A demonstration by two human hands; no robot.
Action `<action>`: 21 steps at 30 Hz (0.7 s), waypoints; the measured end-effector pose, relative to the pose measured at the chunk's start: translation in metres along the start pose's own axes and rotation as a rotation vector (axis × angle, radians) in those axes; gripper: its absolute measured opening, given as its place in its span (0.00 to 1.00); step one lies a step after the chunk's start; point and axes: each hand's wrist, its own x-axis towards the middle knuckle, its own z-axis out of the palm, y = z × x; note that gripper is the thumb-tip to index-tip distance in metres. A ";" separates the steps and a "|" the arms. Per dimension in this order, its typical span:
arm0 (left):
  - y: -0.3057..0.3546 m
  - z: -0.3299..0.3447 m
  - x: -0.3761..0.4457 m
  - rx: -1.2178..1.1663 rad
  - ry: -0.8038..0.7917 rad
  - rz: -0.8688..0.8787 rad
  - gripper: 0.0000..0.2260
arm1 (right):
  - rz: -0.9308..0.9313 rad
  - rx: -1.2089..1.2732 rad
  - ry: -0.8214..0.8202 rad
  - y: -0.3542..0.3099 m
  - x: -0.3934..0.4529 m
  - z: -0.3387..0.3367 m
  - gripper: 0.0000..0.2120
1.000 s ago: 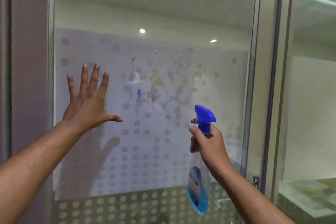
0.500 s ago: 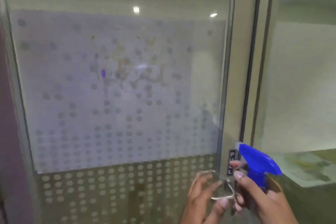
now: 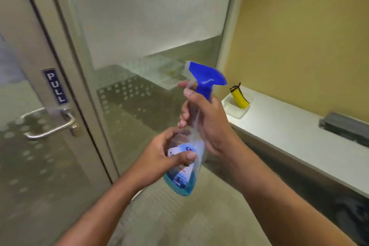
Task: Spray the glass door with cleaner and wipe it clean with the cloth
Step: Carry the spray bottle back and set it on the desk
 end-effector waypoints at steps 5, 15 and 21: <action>-0.014 0.050 0.048 -0.002 -0.154 -0.063 0.28 | 0.026 -0.042 0.049 -0.010 -0.012 -0.072 0.13; -0.074 0.085 0.160 0.134 -0.155 -0.178 0.30 | 0.242 -0.534 0.259 0.011 0.029 -0.178 0.24; -0.111 0.079 0.246 0.283 -0.264 -0.201 0.21 | 0.345 -0.654 0.326 0.036 0.091 -0.229 0.12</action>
